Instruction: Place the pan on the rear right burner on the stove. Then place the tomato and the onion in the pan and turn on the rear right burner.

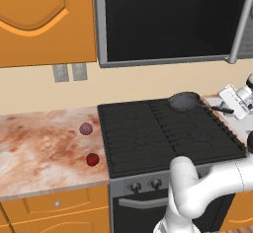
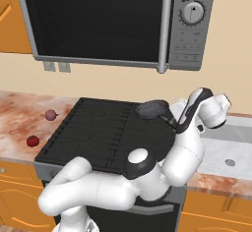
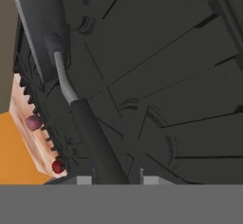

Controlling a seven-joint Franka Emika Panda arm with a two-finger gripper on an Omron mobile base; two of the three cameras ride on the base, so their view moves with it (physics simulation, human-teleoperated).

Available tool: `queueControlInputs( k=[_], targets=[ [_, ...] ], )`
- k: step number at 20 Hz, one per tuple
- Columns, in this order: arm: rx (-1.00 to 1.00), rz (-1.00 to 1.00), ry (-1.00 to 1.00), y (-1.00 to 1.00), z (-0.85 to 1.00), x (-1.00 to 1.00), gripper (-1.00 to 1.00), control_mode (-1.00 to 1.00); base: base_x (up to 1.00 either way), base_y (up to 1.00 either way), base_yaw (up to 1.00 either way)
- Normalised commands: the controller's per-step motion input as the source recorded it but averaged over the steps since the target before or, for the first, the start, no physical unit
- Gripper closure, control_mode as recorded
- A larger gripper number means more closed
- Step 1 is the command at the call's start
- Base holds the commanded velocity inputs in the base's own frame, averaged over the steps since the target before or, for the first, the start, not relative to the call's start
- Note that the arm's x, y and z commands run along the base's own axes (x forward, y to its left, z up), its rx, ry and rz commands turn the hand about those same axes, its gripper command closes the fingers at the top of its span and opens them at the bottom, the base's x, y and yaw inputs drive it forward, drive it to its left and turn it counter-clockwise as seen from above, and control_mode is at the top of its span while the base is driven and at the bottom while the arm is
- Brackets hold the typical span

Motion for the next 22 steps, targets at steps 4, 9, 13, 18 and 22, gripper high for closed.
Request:
queueControlInputs(
  k=[4,9,13,18,22],
  targets=[
    [0.00,0.00,0.05,0.00,-0.01,0.00,1.00,-1.00,0.00,0.00,0.00],
    [0.00,0.00,0.01,0.00,0.00,0.00,1.00,-1.00,0.00,0.00,0.00],
    [0.00,0.00,0.00,0.02,-0.08,0.00,-1.00,-1.00,0.00,0.00,0.00],
    [0.00,0.00,0.00,0.00,-0.09,0.00,-1.00,-1.00,0.00,0.00,0.00],
    [0.00,0.00,0.01,0.00,-0.08,0.01,-1.00,-1.00,0.00,0.00,0.00]
  ],
)
